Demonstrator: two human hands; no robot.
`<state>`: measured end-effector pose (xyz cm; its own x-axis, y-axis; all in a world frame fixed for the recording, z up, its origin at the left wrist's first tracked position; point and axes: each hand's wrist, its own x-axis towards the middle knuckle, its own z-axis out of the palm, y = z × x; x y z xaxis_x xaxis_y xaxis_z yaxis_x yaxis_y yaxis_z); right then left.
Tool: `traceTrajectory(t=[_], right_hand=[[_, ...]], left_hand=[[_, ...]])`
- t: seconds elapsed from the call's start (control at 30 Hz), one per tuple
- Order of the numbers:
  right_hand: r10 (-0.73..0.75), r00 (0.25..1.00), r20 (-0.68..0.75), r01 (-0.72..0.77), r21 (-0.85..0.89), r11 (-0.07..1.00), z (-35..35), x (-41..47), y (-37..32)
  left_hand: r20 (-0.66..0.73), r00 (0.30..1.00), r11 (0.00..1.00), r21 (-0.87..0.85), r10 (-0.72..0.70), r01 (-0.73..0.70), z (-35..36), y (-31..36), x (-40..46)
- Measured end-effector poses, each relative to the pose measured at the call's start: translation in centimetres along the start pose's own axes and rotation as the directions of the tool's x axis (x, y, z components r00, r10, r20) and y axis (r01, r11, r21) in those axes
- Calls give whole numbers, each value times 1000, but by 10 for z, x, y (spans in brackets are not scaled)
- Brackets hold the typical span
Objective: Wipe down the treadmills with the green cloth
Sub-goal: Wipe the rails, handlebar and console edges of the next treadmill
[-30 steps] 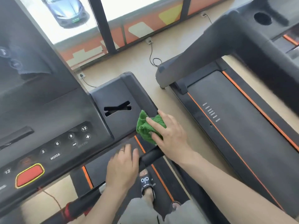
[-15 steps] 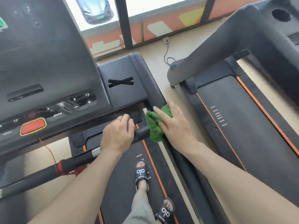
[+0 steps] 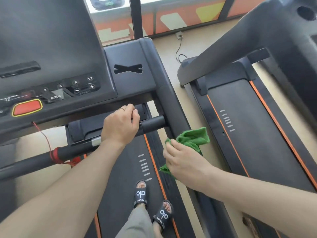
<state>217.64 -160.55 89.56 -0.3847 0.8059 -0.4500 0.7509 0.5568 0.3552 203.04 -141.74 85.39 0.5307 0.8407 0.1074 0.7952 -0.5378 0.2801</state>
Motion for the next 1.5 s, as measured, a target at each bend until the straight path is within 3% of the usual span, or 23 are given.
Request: traceTrajectory(t=[0.13, 0.27, 0.33, 0.47, 0.57, 0.77, 0.83, 0.97, 1.03, 1.13, 1.27, 1.4, 1.5], right_hand=[[-14, 935, 353, 86, -188, 978, -28, 76, 16], [-14, 946, 324, 108, -276, 955, -9, 65, -3], [-46, 927, 373, 189, -354, 916, -12, 43, -21], [-223, 888, 403, 306, -152, 940, -16, 14, -39], [-226, 897, 380, 265, -53, 963, -12, 17, -31], [35, 920, 390, 62, -233, 971, -10, 87, 1], [51, 924, 379, 50, -253, 966, -13, 80, -4], [-48, 920, 390, 71, -46, 996, -17, 10, -52], [-83, 947, 312, 64, 69, 996, -13, -40, -76], [37, 997, 68, -52, 228, 972, 1, -83, -78], [253, 955, -158, -224, 179, 958, 7, -10, -20], [495, 854, -158, -451, 247, 858, 6, 22, -2], [598, 794, -108, -511, 413, 754, 13, -36, -63]], left_hand=[[-33, 999, 1000, -14, -14, 13, 1, -2, -2], [-57, 998, 999, -26, -25, 23, 2, -2, -1], [-57, 998, 999, -31, -26, 24, 1, -4, -3], [-46, 999, 999, -46, -24, 22, -1, -4, -4], [-33, 999, 999, -48, 9, -10, -2, -1, -2], [-57, 997, 998, -31, 45, -47, -1, -3, -2], [-70, 996, 998, -25, 57, -59, 1, -4, -1], [-90, 994, 998, -19, 55, -57, 2, -9, -2], [-87, 994, 998, -16, 65, -66, 3, -7, -2], [-79, 993, 996, 10, 88, -88, 3, -4, -3], [-86, 991, 995, 22, 102, -100, 3, -6, -4], [-106, 993, 999, 14, 54, -53, 0, -8, -5], [-116, 992, 999, 10, 50, -49, 0, -9, -6]])
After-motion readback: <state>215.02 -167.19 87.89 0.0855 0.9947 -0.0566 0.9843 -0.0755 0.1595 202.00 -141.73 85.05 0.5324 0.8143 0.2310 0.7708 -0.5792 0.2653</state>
